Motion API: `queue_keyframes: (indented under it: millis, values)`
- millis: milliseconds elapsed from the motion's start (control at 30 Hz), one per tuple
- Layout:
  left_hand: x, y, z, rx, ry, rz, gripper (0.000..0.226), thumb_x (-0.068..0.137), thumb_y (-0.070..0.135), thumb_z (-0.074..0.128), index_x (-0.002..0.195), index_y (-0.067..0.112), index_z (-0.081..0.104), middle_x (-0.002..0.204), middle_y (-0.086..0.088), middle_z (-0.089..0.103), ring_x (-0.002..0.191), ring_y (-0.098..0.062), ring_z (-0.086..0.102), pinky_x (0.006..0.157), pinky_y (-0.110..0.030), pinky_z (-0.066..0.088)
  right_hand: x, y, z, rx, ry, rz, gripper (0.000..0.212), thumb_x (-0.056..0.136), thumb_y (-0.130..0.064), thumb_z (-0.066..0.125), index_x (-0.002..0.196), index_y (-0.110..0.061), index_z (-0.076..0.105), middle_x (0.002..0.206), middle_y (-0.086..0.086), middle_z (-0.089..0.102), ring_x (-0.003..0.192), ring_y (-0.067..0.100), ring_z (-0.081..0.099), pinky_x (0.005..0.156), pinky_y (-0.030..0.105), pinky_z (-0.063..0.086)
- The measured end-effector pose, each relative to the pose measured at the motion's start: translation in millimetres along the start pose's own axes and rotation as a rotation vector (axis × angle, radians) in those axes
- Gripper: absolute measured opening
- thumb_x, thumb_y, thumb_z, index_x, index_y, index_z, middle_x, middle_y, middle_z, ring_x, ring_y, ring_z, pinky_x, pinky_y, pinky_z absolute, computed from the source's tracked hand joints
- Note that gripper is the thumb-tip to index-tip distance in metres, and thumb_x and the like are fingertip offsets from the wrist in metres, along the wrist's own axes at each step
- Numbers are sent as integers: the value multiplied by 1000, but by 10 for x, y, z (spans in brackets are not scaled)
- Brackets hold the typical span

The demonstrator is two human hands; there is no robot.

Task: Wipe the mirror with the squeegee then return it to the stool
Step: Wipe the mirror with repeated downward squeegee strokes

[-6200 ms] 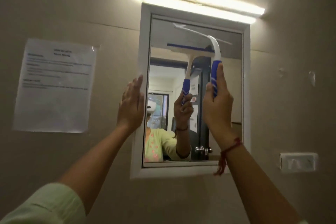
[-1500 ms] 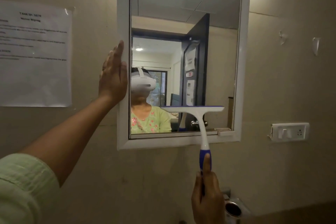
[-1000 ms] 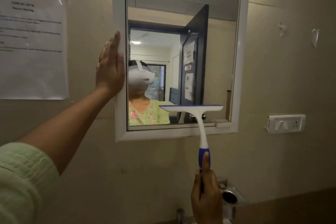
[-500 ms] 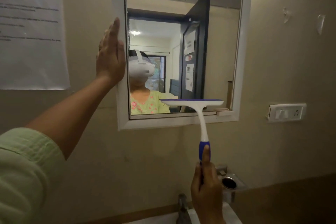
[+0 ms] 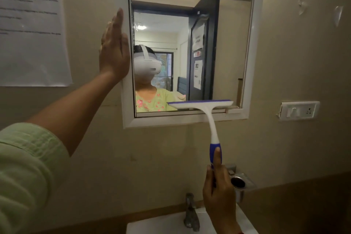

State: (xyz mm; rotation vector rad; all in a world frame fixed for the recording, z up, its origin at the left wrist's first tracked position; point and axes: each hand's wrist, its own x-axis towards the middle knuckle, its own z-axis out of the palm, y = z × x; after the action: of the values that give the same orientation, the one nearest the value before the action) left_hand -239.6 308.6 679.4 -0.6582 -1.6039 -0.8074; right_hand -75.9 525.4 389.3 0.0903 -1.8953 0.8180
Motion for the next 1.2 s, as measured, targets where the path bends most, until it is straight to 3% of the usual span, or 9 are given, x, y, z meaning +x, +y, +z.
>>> queue_keyframes:
  millis: [167,300,433,567,733,900,1000,1067,1200]
  values:
    - [-2,-3,4,-6,2,-5,48,99,24,22,147,22,15,154,-1,25,140,-23,23,114,-42,23,383,-129,-40,-2,126,-24,62,91,-15,43,145,-25,15,73,-4,45,48,6,40,45,11,40]
    - [-10,12,-4,-12,-4,-5,49,99,24,23,147,21,15,154,-2,24,140,-22,24,114,-42,24,192,-43,-9,0,82,-10,66,90,-10,47,145,-24,13,73,-2,47,51,7,42,50,16,44]
    - [-8,12,-8,-26,-4,-12,49,99,25,22,147,20,15,154,-2,24,140,-23,24,113,-42,25,-144,81,-12,-20,-4,13,65,89,-12,49,145,-21,18,88,8,61,59,12,53,55,24,52]
    - [-15,-1,2,-21,-4,-8,49,99,25,22,147,20,15,154,-2,24,140,-22,24,113,-42,25,-151,81,-67,-33,-23,11,65,89,-14,49,145,-26,18,80,4,59,55,13,50,48,34,51]
    - [-8,-7,-2,-28,-5,-16,49,98,25,23,147,22,16,153,-2,26,140,-22,24,113,-42,24,-28,-33,-142,29,90,-25,70,87,-9,50,144,-34,17,72,-8,50,54,7,46,51,19,44]
    - [-17,-12,6,-40,-7,-14,48,99,24,23,147,24,16,153,-4,26,140,-24,23,114,-40,21,605,-303,-256,113,211,-91,61,90,-24,41,143,-40,13,87,-6,50,58,11,48,50,28,50]
    - [-22,-2,1,-40,-10,-10,48,99,24,23,147,25,15,153,-4,25,140,-24,23,113,-43,22,1066,-461,-301,144,183,-169,56,92,-34,36,143,-39,13,89,-5,51,59,9,50,52,20,48]
    - [-18,-8,-6,-39,-7,-9,48,99,25,23,147,26,15,153,-3,25,140,-24,22,113,-44,24,1365,-556,-318,142,207,-228,54,94,-33,35,144,-35,15,83,-10,49,58,10,48,50,18,45]
    - [-20,-23,-6,-19,-17,-20,50,97,29,23,146,29,14,154,-4,22,142,-23,18,112,-47,22,2012,-687,-429,180,288,-273,53,97,-22,39,144,-32,18,101,-11,51,67,2,51,60,13,48]
